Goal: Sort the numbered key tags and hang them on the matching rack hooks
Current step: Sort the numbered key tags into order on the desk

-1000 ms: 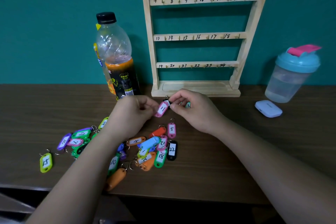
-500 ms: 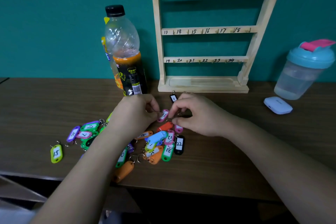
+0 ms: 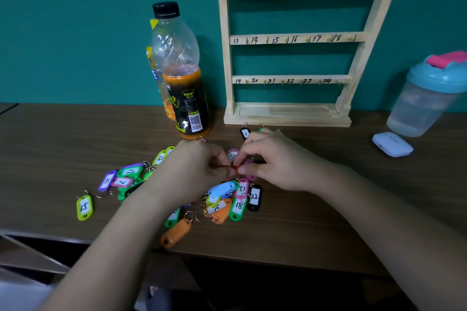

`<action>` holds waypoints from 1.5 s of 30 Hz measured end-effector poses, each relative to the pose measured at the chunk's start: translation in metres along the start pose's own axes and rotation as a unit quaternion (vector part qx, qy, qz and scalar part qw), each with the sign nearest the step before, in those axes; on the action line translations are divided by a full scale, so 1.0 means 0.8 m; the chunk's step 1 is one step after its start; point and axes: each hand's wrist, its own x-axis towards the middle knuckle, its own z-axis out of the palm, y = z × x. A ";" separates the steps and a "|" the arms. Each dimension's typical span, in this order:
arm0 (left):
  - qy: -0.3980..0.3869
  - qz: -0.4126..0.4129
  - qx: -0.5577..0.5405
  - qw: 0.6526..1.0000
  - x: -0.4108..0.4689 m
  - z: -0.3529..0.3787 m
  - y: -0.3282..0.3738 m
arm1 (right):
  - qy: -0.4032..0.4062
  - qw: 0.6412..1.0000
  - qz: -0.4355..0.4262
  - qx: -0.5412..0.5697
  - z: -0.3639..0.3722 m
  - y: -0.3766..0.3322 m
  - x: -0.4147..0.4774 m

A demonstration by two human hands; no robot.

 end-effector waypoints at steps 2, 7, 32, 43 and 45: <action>0.012 -0.005 0.000 1.000 0.000 0.000 0.000 | 0.024 1.000 -0.008 0.005 0.003 0.000 0.002; 0.008 -0.010 0.002 1.000 0.004 0.001 0.000 | 0.058 0.998 -0.015 0.009 0.010 -0.002 0.005; -0.051 -0.023 0.005 0.998 -0.029 -0.015 -0.001 | 0.089 0.992 0.071 -0.055 0.021 -0.031 -0.004; -0.062 -0.018 -0.056 0.996 -0.028 -0.028 -0.012 | 0.060 0.988 0.143 0.000 0.022 -0.035 0.012; -0.049 -0.025 -0.066 0.996 -0.026 -0.032 -0.018 | 0.071 0.987 0.143 0.006 0.023 -0.035 0.012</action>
